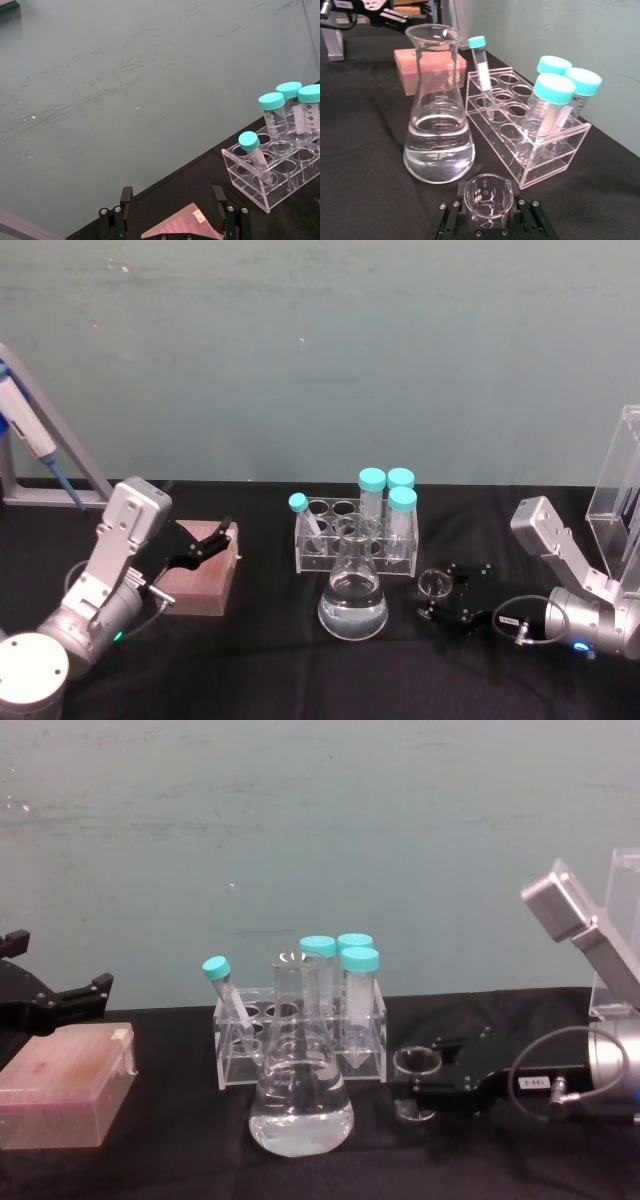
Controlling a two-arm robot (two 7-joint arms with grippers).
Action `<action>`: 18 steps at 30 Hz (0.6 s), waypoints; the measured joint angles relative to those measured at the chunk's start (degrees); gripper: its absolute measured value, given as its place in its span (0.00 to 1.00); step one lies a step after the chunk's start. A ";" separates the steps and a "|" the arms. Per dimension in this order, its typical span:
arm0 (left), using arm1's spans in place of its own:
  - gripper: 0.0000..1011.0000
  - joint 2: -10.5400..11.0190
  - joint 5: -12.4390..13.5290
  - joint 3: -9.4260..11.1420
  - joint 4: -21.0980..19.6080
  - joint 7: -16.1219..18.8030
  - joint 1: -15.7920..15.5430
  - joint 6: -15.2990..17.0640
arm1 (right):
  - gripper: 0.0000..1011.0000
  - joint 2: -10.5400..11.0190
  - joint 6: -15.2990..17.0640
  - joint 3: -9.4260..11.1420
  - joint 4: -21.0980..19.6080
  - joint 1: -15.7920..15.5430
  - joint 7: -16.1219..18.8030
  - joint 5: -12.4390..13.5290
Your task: Place the experimental apparatus aside using one hand.
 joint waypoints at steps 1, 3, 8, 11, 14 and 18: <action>0.99 0.00 0.00 0.00 0.00 0.00 0.00 0.00 | 0.46 0.04 0.06 0.07 -0.16 -0.06 -0.20 0.00; 0.99 0.00 0.00 0.00 0.00 0.00 0.00 0.00 | 0.46 0.19 0.34 0.38 -0.82 -0.37 -1.07 0.00; 0.99 0.00 0.00 0.00 0.00 0.00 0.00 0.00 | 0.46 0.42 1.05 1.25 -2.14 -1.11 -3.53 0.04; 0.99 0.00 0.00 0.00 0.00 0.00 0.00 0.00 | 0.46 0.46 1.55 1.78 -2.73 -1.43 -5.04 0.04; 0.99 0.00 0.00 0.00 0.00 0.00 0.00 0.00 | 0.46 0.50 1.90 2.23 -3.18 -1.72 -6.23 0.05; 0.99 0.00 0.00 0.00 0.00 0.00 0.00 0.00 | 0.46 0.67 2.47 3.00 -4.11 -2.30 -8.15 0.04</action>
